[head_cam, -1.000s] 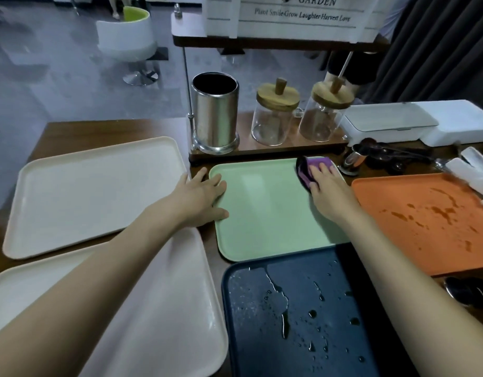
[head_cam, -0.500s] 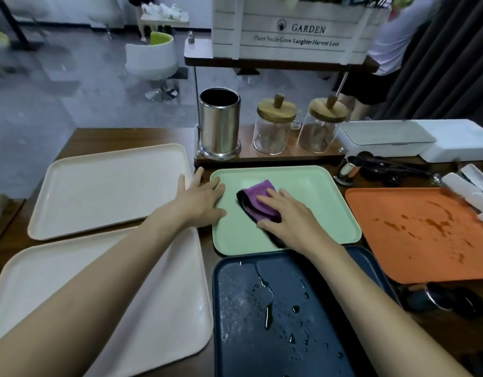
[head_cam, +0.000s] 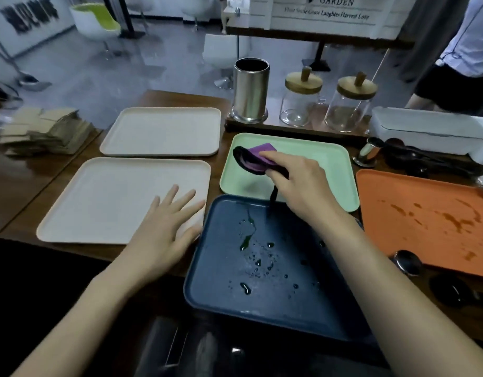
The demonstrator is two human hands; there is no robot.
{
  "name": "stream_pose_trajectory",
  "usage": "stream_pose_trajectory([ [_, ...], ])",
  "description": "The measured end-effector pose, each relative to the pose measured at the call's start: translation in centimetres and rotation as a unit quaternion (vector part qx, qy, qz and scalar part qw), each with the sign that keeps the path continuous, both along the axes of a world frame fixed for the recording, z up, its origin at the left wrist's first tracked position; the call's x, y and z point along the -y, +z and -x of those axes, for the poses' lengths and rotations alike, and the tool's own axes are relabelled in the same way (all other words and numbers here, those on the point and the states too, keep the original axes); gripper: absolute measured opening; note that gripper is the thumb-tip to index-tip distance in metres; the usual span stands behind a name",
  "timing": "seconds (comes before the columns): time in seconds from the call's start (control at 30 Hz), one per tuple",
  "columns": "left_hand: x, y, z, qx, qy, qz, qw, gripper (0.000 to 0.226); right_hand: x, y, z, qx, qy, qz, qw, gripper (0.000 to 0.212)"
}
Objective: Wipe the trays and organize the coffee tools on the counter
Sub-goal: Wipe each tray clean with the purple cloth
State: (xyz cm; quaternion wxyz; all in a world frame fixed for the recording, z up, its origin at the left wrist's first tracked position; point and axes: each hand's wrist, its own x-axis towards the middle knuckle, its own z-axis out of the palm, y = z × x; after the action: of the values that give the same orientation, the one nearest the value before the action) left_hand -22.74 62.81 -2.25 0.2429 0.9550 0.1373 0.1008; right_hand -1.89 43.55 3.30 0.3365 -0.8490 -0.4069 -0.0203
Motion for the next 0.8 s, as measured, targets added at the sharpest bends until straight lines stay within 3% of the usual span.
stream_pose_trajectory([
  [0.17, 4.8, -1.2, 4.7, 0.013, 0.015, 0.024, 1.000, 0.073, 4.0, -0.6, 5.2, -0.017, 0.067, 0.000, 0.998, 0.033],
  [0.37, 6.4, -2.0, 5.2, -0.042, 0.005, -0.024, 0.999, 0.105, 5.4, -5.1, 8.0, 0.006, 0.111, 0.059, 0.992, 0.034],
  [0.6, 6.0, -3.0, 5.7, -0.070, -0.021, -0.070, 0.995, 0.122, 5.6, -6.4, 9.0, -0.011, 0.097, 0.193, 0.976, 0.051],
  [0.8, 5.6, -3.7, 5.4, -0.042, -0.031, -0.064, 0.997, 0.129, 3.9, -5.9, 9.4, -0.024, 0.091, 0.187, 0.978, 0.046],
])
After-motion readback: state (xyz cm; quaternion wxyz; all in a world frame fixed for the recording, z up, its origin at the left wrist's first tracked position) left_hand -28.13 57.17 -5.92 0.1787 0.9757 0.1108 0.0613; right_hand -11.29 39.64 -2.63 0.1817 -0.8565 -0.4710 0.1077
